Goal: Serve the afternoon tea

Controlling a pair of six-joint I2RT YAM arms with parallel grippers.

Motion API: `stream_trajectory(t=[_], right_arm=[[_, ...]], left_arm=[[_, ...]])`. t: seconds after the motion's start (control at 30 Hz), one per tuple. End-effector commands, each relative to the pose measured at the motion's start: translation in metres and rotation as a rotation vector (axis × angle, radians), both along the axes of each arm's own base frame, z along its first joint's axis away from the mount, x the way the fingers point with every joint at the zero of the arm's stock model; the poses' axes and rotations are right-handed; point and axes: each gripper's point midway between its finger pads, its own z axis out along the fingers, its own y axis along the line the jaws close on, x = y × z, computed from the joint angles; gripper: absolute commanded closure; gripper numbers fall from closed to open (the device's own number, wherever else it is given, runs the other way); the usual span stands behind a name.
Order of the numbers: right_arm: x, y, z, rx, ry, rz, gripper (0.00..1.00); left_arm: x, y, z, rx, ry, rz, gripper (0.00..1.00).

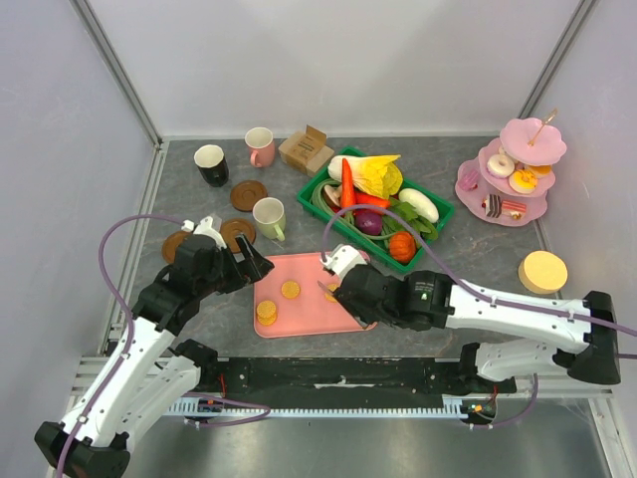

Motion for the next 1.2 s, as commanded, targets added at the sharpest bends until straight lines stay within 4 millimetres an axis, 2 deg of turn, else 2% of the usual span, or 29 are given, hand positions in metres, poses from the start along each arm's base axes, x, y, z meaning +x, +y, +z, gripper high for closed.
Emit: stream_trajectory(t=[0.0, 0.27, 0.6, 0.83, 1.0, 1.17], right_arm=[[-0.009, -0.002, -0.009, -0.076, 0.006, -0.005, 0.41], [-0.006, 0.001, -0.024, -0.133, -0.006, -0.019, 0.39], [-0.014, 0.014, -0.032, -0.124, 0.044, 0.034, 0.38], [-0.009, 0.017, -0.036, -0.178, 0.043, 0.013, 0.39], [-0.006, 0.024, -0.029, -0.168, 0.042, 0.003, 0.41], [0.0, 0.019, -0.038, -0.186, 0.063, -0.032, 0.41]], left_arm=[[0.001, 0.001, 0.004, 0.005, -0.025, -0.002, 0.04], [0.0, 0.001, 0.003, 0.004, -0.028, -0.006, 0.04], [-0.001, 0.002, 0.002, 0.006, -0.027, -0.007, 0.04], [-0.002, 0.001, 0.001, 0.005, -0.028, -0.01, 0.04], [-0.002, 0.002, 0.001, 0.005, -0.03, -0.005, 0.04], [-0.002, 0.002, 0.0, 0.006, -0.027, -0.005, 0.04]])
